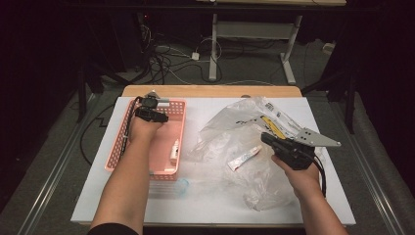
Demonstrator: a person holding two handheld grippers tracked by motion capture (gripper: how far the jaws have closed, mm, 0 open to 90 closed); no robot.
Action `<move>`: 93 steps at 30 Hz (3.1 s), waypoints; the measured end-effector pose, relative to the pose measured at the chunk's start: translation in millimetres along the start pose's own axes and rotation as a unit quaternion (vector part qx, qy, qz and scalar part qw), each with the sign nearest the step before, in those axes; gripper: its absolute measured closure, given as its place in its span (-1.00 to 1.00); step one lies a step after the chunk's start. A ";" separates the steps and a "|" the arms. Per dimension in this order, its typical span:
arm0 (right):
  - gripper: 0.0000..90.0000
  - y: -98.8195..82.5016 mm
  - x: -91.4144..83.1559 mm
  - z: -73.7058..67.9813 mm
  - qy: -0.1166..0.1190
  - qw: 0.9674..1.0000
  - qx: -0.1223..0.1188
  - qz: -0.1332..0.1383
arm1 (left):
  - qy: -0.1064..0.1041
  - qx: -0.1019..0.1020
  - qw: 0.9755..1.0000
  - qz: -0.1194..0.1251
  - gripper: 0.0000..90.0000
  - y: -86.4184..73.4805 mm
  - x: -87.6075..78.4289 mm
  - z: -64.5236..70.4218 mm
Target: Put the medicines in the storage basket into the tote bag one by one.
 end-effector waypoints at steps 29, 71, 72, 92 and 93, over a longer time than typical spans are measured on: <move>1.00 2.3 -1.0 -3.2 0.001 1.000 -0.009 -0.001 | -0.042 0.042 0.998 0.014 -0.23 -30.7 -48.8 23.5; 1.00 5.1 -2.7 -5.3 0.003 1.000 -0.008 0.004 | -0.218 0.216 0.936 0.174 -0.23 -134.2 -171.9 186.2; 1.00 4.9 -2.5 -5.7 0.004 1.000 -0.009 0.003 | -0.219 0.220 0.934 0.174 -0.23 -134.7 -170.8 190.5; 1.00 5.2 -2.1 -7.0 0.009 1.000 -0.011 0.004 | -0.243 0.267 0.921 0.147 -0.23 -125.4 -110.3 285.6; 1.00 5.1 -2.1 -6.8 0.009 1.000 -0.011 0.004 | -0.246 0.267 0.920 0.147 -0.23 -124.6 -107.4 289.5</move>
Point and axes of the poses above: each handheld gripper's, and its own axes: x roughly forward along the jaws, y roughly out of its top, z roughly to its right, the point moved 9 cm from there along x, roughly forward along the jaws, and after that the axes turned 5 degrees about y, right-handed, at the moved point
